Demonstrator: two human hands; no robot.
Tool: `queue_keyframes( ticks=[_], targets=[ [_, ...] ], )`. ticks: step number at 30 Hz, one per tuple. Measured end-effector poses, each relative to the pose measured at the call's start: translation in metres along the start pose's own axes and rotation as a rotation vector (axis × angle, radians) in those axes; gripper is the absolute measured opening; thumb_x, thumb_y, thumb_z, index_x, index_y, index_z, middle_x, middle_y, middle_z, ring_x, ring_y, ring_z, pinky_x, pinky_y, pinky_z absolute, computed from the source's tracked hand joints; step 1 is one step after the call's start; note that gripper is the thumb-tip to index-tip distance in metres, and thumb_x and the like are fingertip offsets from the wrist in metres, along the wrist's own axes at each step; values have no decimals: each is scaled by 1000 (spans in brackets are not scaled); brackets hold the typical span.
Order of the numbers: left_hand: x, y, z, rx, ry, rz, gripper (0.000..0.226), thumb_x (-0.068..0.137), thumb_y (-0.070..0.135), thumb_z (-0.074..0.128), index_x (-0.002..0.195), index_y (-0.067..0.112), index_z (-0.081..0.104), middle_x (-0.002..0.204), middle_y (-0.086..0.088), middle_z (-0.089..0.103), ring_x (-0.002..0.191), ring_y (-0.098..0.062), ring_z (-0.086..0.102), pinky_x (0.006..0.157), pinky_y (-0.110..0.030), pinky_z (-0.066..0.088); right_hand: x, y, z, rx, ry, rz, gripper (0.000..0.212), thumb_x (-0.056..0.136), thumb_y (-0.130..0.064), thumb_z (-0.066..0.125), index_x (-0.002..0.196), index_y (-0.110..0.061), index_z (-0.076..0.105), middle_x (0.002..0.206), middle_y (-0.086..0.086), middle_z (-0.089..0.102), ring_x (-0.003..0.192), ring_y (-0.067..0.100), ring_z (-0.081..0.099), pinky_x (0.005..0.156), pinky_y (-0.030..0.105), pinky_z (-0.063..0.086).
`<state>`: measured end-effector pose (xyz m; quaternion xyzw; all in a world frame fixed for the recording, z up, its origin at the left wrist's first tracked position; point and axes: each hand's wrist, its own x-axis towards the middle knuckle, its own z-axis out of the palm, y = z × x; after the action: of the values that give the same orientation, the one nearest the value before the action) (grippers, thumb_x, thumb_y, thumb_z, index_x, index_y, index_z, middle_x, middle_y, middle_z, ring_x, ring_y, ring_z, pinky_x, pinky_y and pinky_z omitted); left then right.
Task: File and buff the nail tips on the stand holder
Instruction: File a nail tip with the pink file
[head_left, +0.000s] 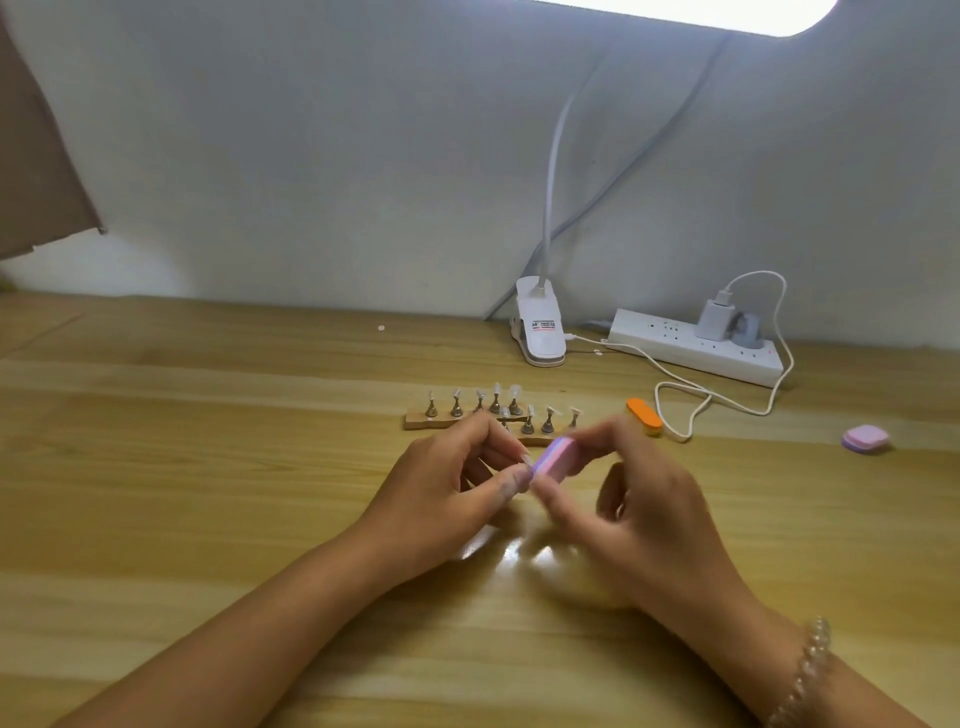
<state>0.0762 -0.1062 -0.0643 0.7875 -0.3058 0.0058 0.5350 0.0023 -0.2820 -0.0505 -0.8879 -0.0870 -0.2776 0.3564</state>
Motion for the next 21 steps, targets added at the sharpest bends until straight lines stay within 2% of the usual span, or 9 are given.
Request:
queue_keyframes(
  ticks=[2,7,11,14,18,21],
  targets=[
    [0,0,-1,14,1,10,8,92,12,68,96,19,65,88,2,72,73,-14,67,68,-38,57,-5,-5,4,-49,-99,-105,36,76,-53,67,100,-28,58,89,-19,64,51,10,52,51,30,45],
    [-2,4,-1,-1,-16,1,8,88,27,67,93,23,65,85,8,72,74,-15,69,72,-49,58,2,3,-2,-9,91,10,35,75,-46,71,97,-23,56,89,-17,65,50,14,51,51,30,43],
    [-2,3,0,13,-15,2,6,92,16,68,97,19,65,87,6,71,73,-14,68,71,-48,58,-3,-1,1,25,-48,-78,33,74,-49,70,97,-29,57,85,-17,65,49,12,51,48,23,39],
    [-1,4,-1,16,-16,12,9,94,13,67,97,20,64,88,10,71,76,-9,68,70,-39,58,-1,1,-2,68,42,-29,31,77,-41,76,99,-26,58,88,-15,66,47,15,52,47,25,40],
    [-1,4,-1,16,-23,29,16,94,7,65,95,23,61,91,16,70,78,-2,65,66,-16,47,2,5,-3,139,114,96,31,79,-30,75,103,-27,57,96,-17,64,49,20,54,48,36,47],
    [-1,2,-2,23,-10,13,24,92,2,64,95,26,60,93,16,70,80,-2,66,68,-15,48,2,6,-3,148,105,115,29,80,-29,74,104,-29,58,97,-18,64,50,19,54,51,32,46]
  ],
)
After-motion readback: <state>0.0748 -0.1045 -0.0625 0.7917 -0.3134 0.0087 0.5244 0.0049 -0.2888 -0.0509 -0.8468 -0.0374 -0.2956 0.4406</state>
